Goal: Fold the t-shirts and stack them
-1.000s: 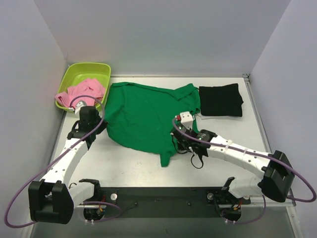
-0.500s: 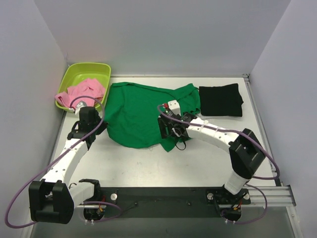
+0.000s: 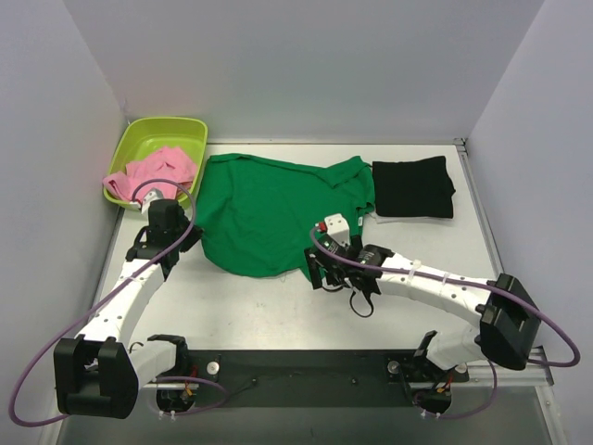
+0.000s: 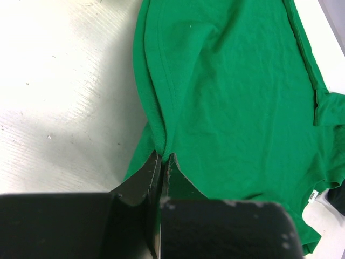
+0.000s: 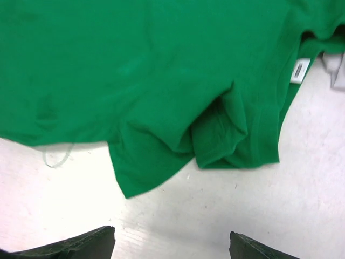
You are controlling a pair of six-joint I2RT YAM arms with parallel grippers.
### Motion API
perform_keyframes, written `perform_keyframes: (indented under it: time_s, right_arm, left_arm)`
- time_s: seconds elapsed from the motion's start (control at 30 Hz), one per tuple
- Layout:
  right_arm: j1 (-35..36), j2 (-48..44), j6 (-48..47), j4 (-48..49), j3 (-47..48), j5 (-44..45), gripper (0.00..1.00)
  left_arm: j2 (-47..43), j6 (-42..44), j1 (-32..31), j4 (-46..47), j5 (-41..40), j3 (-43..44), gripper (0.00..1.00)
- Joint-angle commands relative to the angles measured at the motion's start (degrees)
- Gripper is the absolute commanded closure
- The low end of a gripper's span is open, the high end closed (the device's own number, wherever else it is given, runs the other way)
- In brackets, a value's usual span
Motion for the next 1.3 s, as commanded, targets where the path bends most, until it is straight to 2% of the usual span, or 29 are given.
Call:
perform_keyframes:
  time_s: [0.0, 0.2, 0.63, 0.77, 0.87, 0.97, 1.07, 1.27]
  right_arm:
    - [0.1, 1.6, 3.0, 3.3, -4.1, -1.8, 0.18]
    - [0.1, 10.1, 2.3, 9.0, -1.7, -3.9, 0.36]
    - [-1.1, 19.8, -0.3, 16.0, 2.2, -3.6, 0.4]
    - [-2.0, 21.3, -0.4, 17.1, 1.5, -4.6, 0.47]
    - [-2.4, 21.3, -0.4, 17.8, 0.0, -5.0, 0.56]
    - [-2.4, 20.2, -0.2, 17.8, -1.8, -5.0, 0.73]
    - [-1.3, 17.6, 0.1, 16.1, -3.0, -4.3, 0.99]
    - [7.0, 4.4, 1.8, 6.0, -5.8, 7.2, 1.0]
  left_arm:
    - [-0.5, 0.4, 0.3, 2.7, 0.4, 0.2, 1.0]
    - [-0.1, 0.4, 0.3, 3.0, 0.5, -0.3, 1.0]
    - [-0.6, 0.6, 0.3, 3.0, 0.4, -0.5, 1.0]
    - [-0.5, 0.7, 0.3, 2.9, 0.5, -0.6, 1.0]
    - [-0.5, 0.7, 0.3, 2.7, 0.5, -0.6, 1.0]
    - [-0.8, 0.7, 0.3, 2.6, 0.5, -0.7, 1.0]
    - [-0.9, 0.8, 0.3, 2.5, 0.3, -0.5, 1.0]
    - [-1.6, 1.1, 0.3, 2.0, 0.0, -0.3, 1.0]
